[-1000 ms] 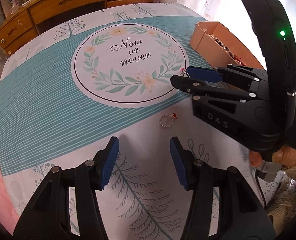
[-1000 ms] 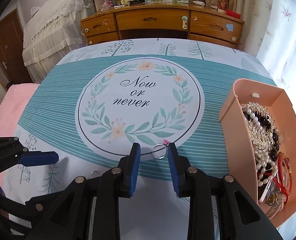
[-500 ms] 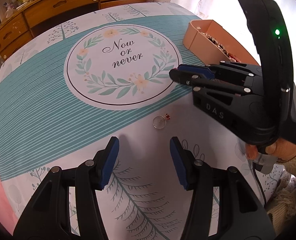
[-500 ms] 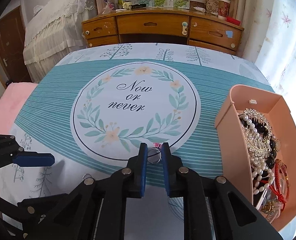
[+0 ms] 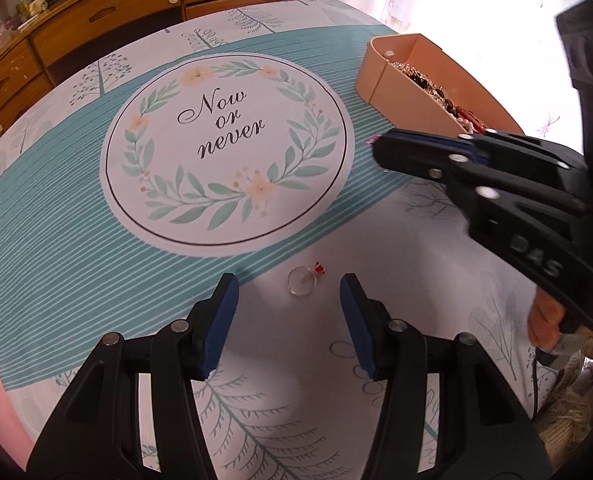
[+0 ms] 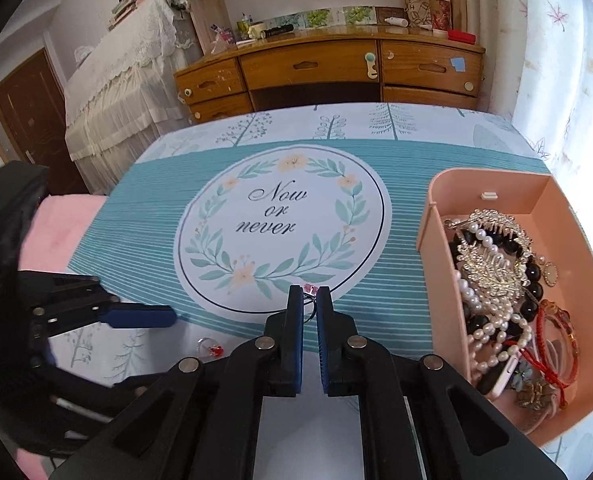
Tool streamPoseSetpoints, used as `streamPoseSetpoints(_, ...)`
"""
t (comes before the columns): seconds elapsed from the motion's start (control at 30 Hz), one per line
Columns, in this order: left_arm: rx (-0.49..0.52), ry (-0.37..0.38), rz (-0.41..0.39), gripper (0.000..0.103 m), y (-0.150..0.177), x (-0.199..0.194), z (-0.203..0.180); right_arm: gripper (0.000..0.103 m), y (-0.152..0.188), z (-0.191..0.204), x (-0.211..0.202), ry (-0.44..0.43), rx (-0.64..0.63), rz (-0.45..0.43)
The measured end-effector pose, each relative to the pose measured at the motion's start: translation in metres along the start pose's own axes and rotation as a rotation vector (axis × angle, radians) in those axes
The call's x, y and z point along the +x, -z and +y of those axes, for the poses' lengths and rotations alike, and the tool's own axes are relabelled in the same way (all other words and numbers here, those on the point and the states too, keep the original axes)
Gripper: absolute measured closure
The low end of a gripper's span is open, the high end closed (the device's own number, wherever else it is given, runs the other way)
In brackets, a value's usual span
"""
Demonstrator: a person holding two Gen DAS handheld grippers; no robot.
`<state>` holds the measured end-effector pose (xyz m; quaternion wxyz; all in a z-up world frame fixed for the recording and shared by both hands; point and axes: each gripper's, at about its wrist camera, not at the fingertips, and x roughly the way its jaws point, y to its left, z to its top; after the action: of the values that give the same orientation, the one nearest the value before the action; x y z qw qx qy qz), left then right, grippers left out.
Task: Organize jewelry
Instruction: 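Grasp the ring with red stone with the left tool while the right tool lifts its ring, then carry both rings into the pink box and open both tools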
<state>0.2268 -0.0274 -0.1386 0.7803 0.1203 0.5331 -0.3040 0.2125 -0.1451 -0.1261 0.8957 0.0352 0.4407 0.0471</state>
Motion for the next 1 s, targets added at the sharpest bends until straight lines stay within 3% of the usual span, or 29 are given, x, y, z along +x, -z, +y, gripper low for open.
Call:
streamPoseSetpoints(0.33,0.100,-0.048,-0.004,0.069,-0.005,0.006,-0.014,0.097,0.011,-0.016,-0.050,-0.046,0.036,-0.052)
streamPoseSetpoints(0.43,0.117,-0.057,-0.005,0.083,-0.004,0.005,-0.017,0.097,0.017,-0.022,-0.060,-0.051,0.052,-0.058)
streamPoseSetpoints(0.6,0.154,-0.076,-0.015,0.089,0.002,0.004,-0.024,0.097,0.025,-0.030,-0.072,-0.049,0.068,-0.073)
streamPoseSetpoints(0.63,0.162,-0.086,-0.025,0.098,0.002,0.002,-0.026,0.097,0.026,-0.031,-0.074,-0.051,0.071,-0.076)
streamPoseSetpoints(1.0,0.129,-0.087,-0.076,0.099,-0.008,-0.023,-0.028,0.097,0.031,-0.050,-0.109,-0.050,0.108,-0.128)
